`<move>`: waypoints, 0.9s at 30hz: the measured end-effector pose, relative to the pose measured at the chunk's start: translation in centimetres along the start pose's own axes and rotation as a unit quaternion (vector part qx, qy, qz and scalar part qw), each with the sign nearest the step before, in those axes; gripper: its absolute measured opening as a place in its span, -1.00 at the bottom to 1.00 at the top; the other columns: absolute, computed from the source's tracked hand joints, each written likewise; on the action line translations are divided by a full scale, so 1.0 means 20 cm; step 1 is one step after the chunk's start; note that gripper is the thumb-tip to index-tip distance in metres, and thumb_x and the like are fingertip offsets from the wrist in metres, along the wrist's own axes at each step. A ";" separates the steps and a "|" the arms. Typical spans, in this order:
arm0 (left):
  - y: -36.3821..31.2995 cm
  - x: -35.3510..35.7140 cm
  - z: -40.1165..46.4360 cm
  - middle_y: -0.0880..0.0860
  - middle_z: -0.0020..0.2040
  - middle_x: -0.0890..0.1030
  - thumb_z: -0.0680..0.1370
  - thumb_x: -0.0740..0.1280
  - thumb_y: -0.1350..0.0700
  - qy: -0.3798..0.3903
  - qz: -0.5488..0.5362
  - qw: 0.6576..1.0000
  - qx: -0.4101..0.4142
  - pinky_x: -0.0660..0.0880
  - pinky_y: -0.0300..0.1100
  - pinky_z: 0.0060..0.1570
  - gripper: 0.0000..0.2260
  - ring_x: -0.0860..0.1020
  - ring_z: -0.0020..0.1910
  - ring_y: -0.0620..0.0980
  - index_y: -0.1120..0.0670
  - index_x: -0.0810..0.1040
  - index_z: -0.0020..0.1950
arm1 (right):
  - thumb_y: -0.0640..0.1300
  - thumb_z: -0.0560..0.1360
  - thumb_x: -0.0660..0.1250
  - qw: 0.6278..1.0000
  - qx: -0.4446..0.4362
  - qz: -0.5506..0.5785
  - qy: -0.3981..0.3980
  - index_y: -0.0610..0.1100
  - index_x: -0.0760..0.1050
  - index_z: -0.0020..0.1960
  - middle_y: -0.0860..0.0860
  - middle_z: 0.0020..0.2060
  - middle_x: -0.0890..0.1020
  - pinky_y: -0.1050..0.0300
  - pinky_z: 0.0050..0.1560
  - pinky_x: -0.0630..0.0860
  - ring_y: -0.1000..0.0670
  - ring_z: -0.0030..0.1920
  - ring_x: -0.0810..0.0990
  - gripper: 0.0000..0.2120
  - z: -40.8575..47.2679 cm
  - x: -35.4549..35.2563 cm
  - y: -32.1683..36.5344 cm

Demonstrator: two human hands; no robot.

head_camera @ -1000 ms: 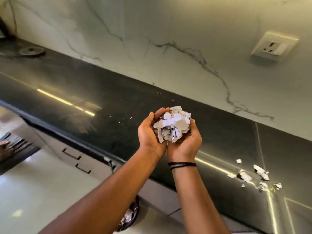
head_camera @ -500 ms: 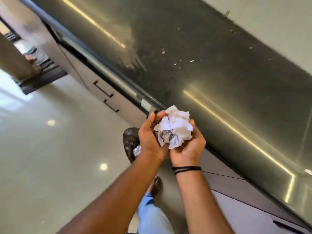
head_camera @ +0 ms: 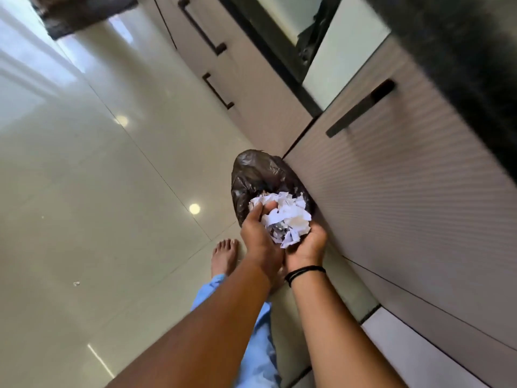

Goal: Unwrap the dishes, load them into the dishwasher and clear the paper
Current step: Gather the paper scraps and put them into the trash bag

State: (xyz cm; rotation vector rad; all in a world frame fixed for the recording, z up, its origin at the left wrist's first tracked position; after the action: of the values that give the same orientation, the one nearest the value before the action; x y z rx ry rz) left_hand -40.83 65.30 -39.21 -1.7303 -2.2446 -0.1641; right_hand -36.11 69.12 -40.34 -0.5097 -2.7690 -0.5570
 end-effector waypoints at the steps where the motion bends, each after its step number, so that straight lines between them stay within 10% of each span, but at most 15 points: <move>1: 0.03 -0.02 0.10 0.31 0.29 0.58 0.55 0.31 -0.02 -0.013 -0.008 1.000 0.002 0.42 0.26 0.36 -0.56 0.55 0.29 0.33 0.29 0.56 0.26 | -0.11 0.58 0.05 1.000 0.010 -0.020 -0.013 -0.29 0.56 0.22 -0.23 0.01 0.71 -0.02 0.03 0.62 -0.18 0.03 0.70 -0.58 0.09 -0.04 -0.02; 7: 0.06 -0.13 0.47 0.27 0.03 0.70 0.53 0.39 0.18 -0.123 -0.004 0.992 0.030 0.60 0.24 0.12 -0.78 0.69 0.02 0.27 0.29 0.64 0.09 | -0.02 0.01 0.59 0.994 -0.002 -0.105 -0.034 -0.29 0.50 0.38 -0.28 0.29 0.58 -0.25 0.39 0.43 -0.32 0.29 0.56 -0.03 0.56 -0.23 -0.11; 10: 0.04 -0.13 0.56 0.21 -0.10 0.71 0.53 0.40 0.22 -0.148 0.035 0.987 0.045 0.62 0.20 0.06 -0.96 0.70 -0.05 0.22 0.19 0.61 -0.09 | 0.04 0.44 0.36 0.991 0.001 -0.122 -0.061 -0.24 0.55 0.34 -0.24 0.26 0.61 -0.26 0.30 0.50 -0.30 0.23 0.62 -0.44 0.68 -0.24 -0.11; 18: -0.03 -0.18 0.77 0.07 -0.02 0.61 0.62 0.31 0.12 -0.146 0.214 0.963 0.077 0.47 -0.14 -0.02 -0.87 0.54 -0.11 0.03 0.10 0.60 0.13 | -0.21 0.53 0.30 0.962 -0.005 -0.194 -0.190 -0.22 0.60 0.16 -0.19 0.03 0.68 0.13 -0.41 0.59 -0.12 -0.19 0.67 -0.77 0.74 -0.28 -0.06; 22: -0.07 -0.24 0.72 0.03 0.10 0.64 0.59 0.32 0.11 -0.155 0.265 0.945 0.117 0.48 -0.10 0.20 -0.78 0.57 0.05 0.04 0.03 0.65 0.20 | -0.21 0.65 0.15 0.963 0.004 -0.201 -0.177 -0.23 0.47 0.39 -0.13 0.38 0.53 0.09 0.33 0.42 -0.07 0.37 0.50 -0.66 0.67 -0.30 -0.03; 27: -0.13 -0.23 0.56 -0.03 0.06 0.60 0.62 0.31 0.15 -0.135 0.285 0.937 0.153 0.39 -0.17 0.13 -0.76 0.53 0.06 0.00 0.05 0.62 0.27 | -0.22 0.63 0.19 0.962 -0.021 -0.207 -0.178 -0.23 0.46 0.40 -0.16 0.45 0.45 0.05 0.46 0.29 -0.09 0.50 0.36 -0.64 0.47 -0.26 0.06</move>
State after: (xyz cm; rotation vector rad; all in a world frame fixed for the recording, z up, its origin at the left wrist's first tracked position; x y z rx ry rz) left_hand -44.15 63.47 -50.96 -2.2235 -1.7000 0.5485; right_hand -32.69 72.59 -49.93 -0.0290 -3.2402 -0.6704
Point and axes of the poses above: each hand's wrist, its own z-axis towards the middle knuckle, its own x-axis out of the palm, y = z × x, the point moved 5 cm from there along z, towards the middle knuckle
